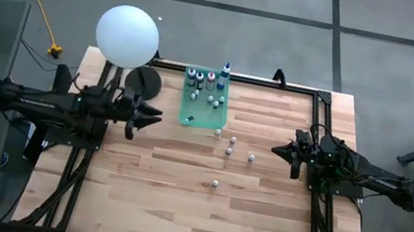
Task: Pick & Place food coloring
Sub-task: Put the small green food coloring bottle into the blue bin
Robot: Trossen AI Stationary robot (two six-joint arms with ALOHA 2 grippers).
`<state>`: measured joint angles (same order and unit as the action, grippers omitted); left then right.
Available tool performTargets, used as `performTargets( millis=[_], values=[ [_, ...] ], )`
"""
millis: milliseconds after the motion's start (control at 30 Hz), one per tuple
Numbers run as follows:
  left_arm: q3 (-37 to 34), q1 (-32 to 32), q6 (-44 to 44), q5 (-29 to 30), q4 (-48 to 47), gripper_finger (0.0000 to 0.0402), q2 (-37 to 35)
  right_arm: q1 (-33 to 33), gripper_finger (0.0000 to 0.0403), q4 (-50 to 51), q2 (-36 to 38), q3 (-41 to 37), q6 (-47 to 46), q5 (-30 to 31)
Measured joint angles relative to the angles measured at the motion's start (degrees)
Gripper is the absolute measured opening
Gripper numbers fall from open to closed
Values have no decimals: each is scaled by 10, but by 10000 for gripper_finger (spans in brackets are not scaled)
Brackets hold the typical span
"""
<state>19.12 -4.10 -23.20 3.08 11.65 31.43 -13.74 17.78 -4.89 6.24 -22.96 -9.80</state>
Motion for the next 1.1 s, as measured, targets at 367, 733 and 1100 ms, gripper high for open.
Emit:
performTargets(
  millis=[367,733,1100],
  values=[
    [-149,0,-29,3,50,129,-146,0,0,0,0,0,0,0],
    [-176,0,-9,-11,-56,129,-271,0,0,0,0,0,0,0],
    [-177,0,31,-17,-116,129,-311,0,0,0,0,0,0,0]
  ],
)
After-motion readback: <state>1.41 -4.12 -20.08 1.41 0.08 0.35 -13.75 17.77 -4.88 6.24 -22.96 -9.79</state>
